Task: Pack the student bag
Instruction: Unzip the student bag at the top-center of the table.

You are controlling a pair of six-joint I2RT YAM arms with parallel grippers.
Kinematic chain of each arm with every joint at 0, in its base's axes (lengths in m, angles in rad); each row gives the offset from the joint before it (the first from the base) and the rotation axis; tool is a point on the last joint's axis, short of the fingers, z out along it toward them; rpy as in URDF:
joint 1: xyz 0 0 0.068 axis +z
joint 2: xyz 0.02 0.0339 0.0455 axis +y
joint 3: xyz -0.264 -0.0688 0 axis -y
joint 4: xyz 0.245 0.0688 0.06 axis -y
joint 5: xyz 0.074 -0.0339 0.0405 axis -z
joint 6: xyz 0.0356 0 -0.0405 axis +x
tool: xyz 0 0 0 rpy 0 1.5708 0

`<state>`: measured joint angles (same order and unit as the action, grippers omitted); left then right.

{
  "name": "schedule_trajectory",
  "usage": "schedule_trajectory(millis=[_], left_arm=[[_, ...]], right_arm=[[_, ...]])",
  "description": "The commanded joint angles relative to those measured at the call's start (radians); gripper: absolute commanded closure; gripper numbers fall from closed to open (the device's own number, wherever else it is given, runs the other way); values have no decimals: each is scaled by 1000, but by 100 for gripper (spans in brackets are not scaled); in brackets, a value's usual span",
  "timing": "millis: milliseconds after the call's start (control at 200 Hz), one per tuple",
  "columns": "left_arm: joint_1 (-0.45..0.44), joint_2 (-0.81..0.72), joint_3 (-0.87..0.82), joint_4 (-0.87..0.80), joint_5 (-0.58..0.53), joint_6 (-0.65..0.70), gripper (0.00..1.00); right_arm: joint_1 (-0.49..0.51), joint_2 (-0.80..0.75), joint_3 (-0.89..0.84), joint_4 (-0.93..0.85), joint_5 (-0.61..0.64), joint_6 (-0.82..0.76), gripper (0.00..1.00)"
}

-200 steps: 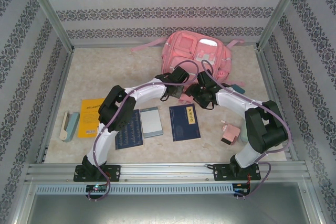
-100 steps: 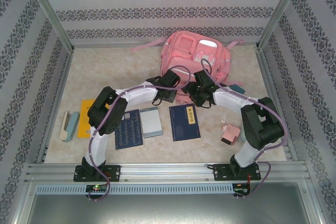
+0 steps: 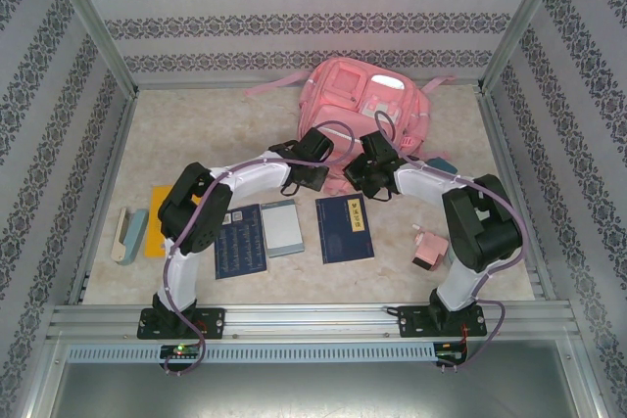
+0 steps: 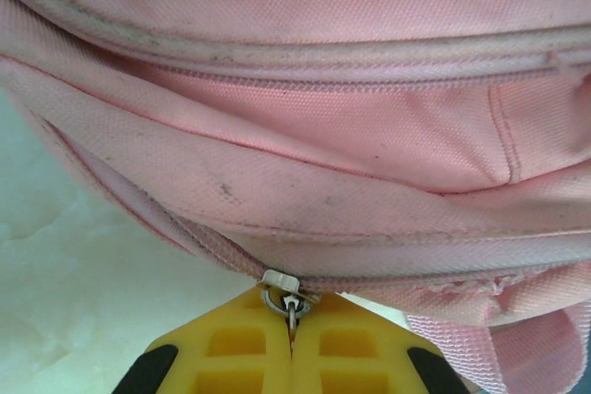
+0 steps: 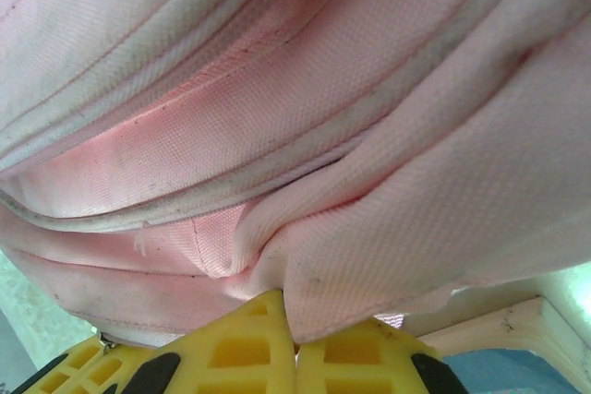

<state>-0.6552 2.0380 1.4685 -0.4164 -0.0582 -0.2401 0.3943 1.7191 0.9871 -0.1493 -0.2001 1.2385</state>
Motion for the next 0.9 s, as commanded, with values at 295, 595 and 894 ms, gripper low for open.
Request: schedule_trajectory(millis=[295,595,894], left_arm=[[184,126,214,-223,-95,53,100],[254,355,587,-300,-57,72,100],[237,238,467,-196,115,102,100]], right_arm=[[-67,-154,-38,-93,106,-145,100],[-113,-257,-28,-218,109,-271,100],[-234,-303,-60,-246,119,-361,100]])
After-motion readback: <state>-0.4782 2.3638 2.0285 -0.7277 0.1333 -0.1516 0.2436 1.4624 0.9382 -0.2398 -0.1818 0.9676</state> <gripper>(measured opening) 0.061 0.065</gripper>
